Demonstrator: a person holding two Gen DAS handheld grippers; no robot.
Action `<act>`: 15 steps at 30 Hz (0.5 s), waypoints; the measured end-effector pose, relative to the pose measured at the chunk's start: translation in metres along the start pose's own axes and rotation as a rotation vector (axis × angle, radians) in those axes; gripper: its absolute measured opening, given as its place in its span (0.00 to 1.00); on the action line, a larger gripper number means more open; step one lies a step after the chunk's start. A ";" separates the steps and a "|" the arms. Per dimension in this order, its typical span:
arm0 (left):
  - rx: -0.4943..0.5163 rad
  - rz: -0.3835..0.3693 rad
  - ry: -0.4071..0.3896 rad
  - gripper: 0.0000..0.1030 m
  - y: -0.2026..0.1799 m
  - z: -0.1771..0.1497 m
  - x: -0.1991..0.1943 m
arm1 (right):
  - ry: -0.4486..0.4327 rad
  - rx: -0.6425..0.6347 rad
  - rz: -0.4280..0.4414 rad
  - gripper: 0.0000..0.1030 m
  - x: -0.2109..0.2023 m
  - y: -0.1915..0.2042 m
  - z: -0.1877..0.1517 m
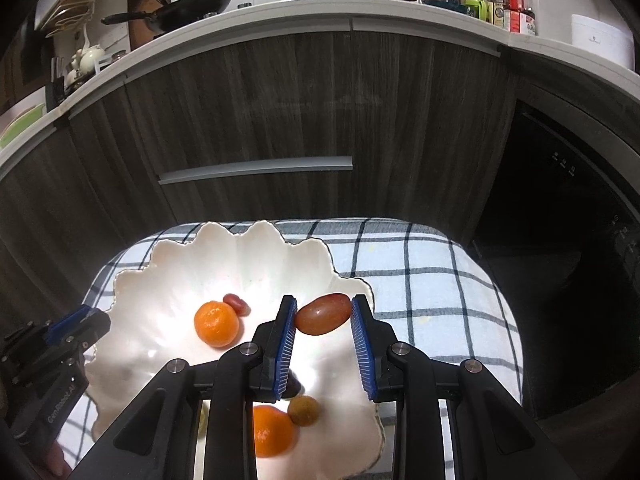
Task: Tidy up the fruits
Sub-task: 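Carry the blue plum in the left tool while the right tool carries the red date over the bowl, then open the left tool over the bowl while the right tool drops the red date in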
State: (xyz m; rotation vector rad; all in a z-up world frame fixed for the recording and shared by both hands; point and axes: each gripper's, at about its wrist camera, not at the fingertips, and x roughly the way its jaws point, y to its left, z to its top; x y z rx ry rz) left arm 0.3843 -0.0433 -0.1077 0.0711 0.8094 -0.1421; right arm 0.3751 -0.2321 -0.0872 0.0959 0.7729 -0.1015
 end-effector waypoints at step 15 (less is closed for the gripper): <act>-0.019 -0.002 0.004 0.48 0.000 -0.003 0.003 | 0.042 -0.028 0.017 0.37 0.017 0.003 0.004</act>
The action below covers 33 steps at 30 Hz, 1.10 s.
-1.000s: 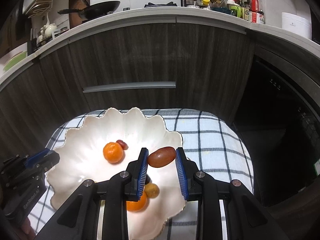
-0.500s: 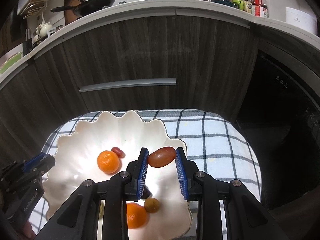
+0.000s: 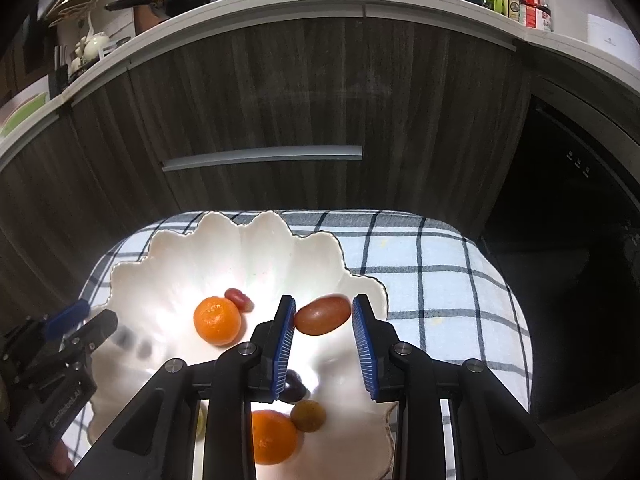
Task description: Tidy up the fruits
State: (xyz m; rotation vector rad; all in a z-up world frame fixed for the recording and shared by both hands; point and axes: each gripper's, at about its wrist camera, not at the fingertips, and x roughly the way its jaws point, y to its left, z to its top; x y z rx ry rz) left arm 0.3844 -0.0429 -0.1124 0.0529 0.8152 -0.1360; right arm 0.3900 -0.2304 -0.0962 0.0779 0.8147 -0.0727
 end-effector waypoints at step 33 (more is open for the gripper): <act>0.010 0.047 -0.074 0.81 -0.001 -0.019 -0.089 | -0.091 0.023 -0.012 0.75 -0.092 0.001 -0.029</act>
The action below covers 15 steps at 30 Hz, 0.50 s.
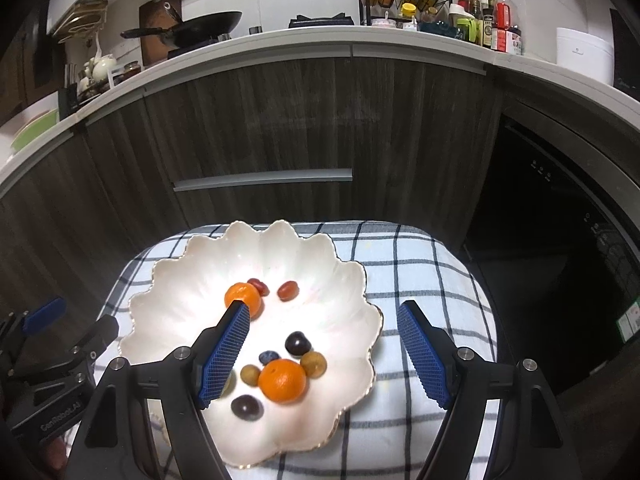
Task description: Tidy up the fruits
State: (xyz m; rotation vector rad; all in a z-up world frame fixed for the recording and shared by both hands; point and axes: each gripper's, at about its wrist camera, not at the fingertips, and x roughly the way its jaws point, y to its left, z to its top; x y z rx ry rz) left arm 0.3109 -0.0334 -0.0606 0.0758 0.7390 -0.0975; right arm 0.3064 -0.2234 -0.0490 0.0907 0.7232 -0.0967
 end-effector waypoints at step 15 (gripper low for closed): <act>-0.006 -0.012 0.017 0.81 0.000 -0.041 -0.037 | -0.002 0.003 -0.014 0.75 -0.041 -0.001 -0.029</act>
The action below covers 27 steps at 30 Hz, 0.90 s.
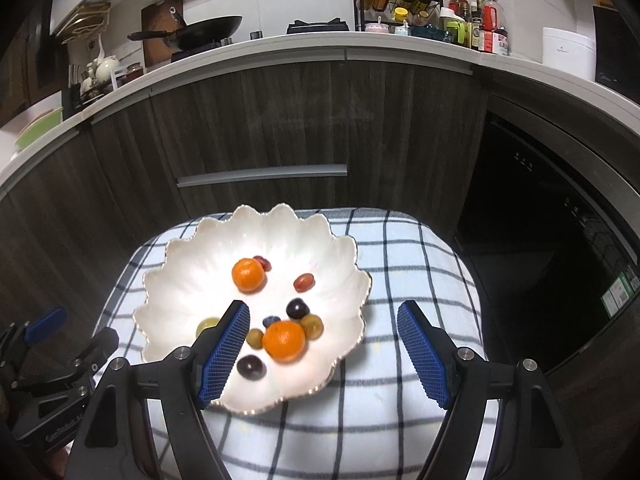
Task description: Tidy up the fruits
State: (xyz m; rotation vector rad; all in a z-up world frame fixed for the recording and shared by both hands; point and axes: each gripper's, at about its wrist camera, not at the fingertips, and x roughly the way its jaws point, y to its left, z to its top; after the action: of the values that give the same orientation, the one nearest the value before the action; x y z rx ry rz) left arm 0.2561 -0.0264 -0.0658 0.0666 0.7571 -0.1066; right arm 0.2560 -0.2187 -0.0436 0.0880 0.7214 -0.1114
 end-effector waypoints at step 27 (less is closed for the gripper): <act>0.023 -0.009 -0.053 0.81 -0.006 -0.066 -0.083 | -0.045 0.058 -0.015 0.75 -0.081 -0.012 -0.077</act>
State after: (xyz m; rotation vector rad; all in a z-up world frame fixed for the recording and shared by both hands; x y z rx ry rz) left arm 0.1506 -0.0196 -0.0570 0.0817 0.7030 -0.1256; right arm 0.1439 -0.2153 -0.0477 0.1348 0.6745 -0.1482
